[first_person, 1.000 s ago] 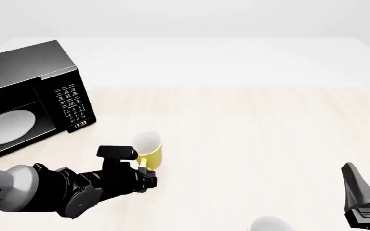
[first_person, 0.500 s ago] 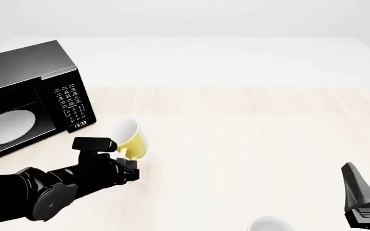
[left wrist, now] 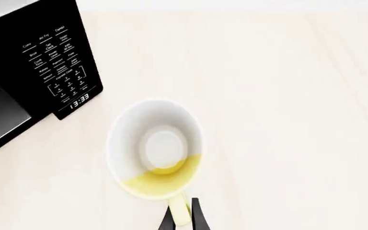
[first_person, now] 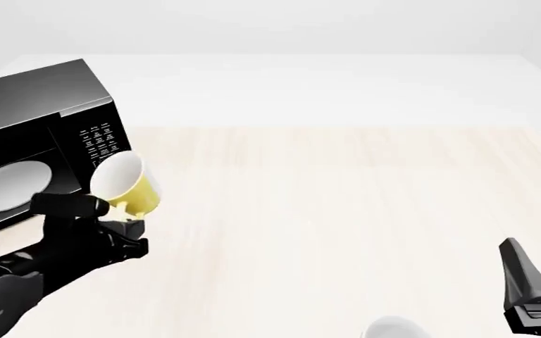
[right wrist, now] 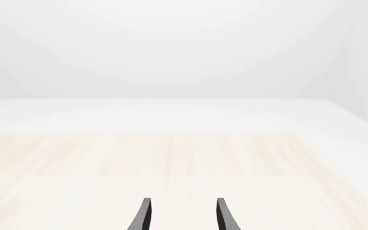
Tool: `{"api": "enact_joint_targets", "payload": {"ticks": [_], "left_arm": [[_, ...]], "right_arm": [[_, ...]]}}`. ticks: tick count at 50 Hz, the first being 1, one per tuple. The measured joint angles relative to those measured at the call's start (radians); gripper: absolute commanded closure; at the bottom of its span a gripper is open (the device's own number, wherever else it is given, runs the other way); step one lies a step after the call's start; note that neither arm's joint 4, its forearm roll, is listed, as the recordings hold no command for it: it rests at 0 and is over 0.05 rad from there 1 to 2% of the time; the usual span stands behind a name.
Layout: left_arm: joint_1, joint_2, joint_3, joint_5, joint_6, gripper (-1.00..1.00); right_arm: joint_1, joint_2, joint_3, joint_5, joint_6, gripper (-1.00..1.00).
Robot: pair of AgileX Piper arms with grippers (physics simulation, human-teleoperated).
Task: Put the yellow and white mug in the microwave and close it.
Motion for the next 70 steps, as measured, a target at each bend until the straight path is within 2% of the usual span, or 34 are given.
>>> {"api": "enact_joint_targets", "payload": {"ticks": [18,36,48,70], "left_arm": [[0.217,-0.117,0.048,0.025,0.093,1.0],[0.385,-0.1,0.039,0.002,0.143,1.0],[0.452,-0.002,-0.007,-0.024,0.137,1.0],[0.511,0.167,-0.086,-0.06,0.112,1.0]], "right_arm": [[0.0,0.0,0.0,0.0,0.0,-1.0],[0.0,0.0,0.0,0.0,0.0,-1.0],[0.0,0.0,0.0,0.0,0.0,-1.0],[0.0,0.0,0.0,0.0,0.0,-1.0]]}}
